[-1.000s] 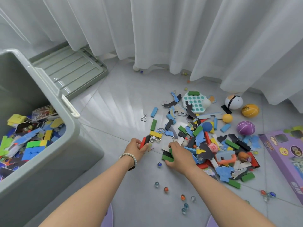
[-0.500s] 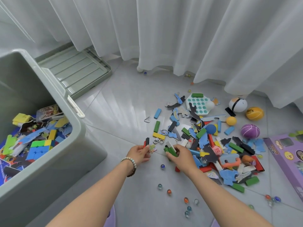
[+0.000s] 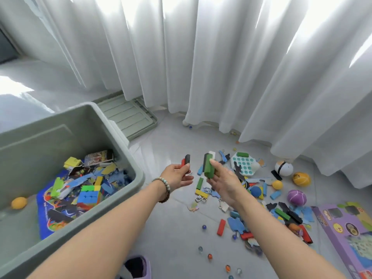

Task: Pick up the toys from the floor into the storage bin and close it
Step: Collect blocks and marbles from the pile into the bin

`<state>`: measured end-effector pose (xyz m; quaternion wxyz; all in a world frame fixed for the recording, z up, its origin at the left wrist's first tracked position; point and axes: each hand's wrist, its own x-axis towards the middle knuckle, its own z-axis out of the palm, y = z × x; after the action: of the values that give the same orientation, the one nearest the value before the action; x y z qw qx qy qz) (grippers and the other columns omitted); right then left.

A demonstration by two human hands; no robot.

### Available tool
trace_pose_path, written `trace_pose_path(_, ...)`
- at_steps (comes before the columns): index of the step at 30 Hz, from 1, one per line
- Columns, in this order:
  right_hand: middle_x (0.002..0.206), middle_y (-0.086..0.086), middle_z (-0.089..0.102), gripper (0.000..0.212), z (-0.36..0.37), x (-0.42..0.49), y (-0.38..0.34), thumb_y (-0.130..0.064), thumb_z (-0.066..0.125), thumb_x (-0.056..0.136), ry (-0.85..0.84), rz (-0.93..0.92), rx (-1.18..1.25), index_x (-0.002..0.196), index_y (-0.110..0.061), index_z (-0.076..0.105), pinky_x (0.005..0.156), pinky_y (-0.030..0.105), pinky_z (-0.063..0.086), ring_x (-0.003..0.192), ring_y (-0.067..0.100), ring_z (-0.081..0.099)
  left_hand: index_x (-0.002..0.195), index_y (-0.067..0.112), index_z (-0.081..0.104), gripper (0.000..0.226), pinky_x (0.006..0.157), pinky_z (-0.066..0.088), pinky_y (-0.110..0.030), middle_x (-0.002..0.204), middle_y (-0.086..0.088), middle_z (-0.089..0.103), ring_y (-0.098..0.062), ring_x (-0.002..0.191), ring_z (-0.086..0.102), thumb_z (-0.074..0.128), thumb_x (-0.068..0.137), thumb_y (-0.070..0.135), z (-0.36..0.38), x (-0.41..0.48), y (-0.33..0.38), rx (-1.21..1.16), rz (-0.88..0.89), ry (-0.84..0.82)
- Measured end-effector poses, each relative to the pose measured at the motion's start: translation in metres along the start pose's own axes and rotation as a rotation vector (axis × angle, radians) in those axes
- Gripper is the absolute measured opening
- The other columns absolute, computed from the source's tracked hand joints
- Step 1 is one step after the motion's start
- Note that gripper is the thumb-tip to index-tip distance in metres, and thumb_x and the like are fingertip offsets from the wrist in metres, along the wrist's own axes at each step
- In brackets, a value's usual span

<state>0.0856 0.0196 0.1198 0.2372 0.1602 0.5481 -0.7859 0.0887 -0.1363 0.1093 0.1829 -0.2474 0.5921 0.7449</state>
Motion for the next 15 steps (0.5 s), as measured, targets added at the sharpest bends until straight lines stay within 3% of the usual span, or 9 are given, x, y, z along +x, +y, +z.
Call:
trace_pose_path(5,0.090,0.005,0.061,0.036,0.089,-0.042,-0.043,-0.032,0.059,0.087,-0.231,-0.014,0.046,0.113,-0.007,0.061,0.071,0.025,0.051,0.081,0.015,0.056,0.103,0.001,0.052,0.022,0.064,0.059,-0.022,0.090,-0.006,0.056,-0.016,0.078,0.063,0.054,0.093,0.021,-0.052,-0.071,0.081,-0.028,0.132,0.048)
trace_pose_path(7,0.092,0.007,0.059,0.042,0.129,-0.051,-0.044,-0.034,0.056,0.087,-0.308,0.051,0.091,0.118,-0.005,0.057,0.066,0.024,0.054,0.082,0.016,0.057,0.101,0.002,0.052,0.018,0.062,0.059,-0.022,0.089,-0.007,0.056,-0.016,0.078,0.062,0.054,0.093,0.018,-0.088,-0.096,0.096,-0.072,0.151,0.063)
trace_pose_path(11,0.096,0.014,0.064,0.038,0.205,-0.051,-0.016,-0.030,0.047,0.096,-0.369,0.185,0.055,0.111,0.002,0.058,0.066,0.025,0.059,0.086,0.022,0.063,0.098,0.004,0.056,0.012,0.060,0.058,-0.019,0.096,-0.016,0.066,-0.014,0.074,0.067,0.059,0.090,0.012,-0.167,-0.138,0.097,-0.106,0.159,0.072)
trace_pose_path(15,0.109,0.019,0.063,0.030,0.256,-0.038,0.034,-0.022,0.043,0.099,-0.333,0.332,-0.080,0.112,0.001,0.056,0.065,0.027,0.058,0.083,0.023,0.063,0.100,0.000,0.060,0.013,0.059,0.058,-0.018,0.095,-0.016,0.067,-0.010,0.061,0.069,0.060,0.087,0.002,-0.233,-0.153,0.066,-0.160,0.094,0.230)
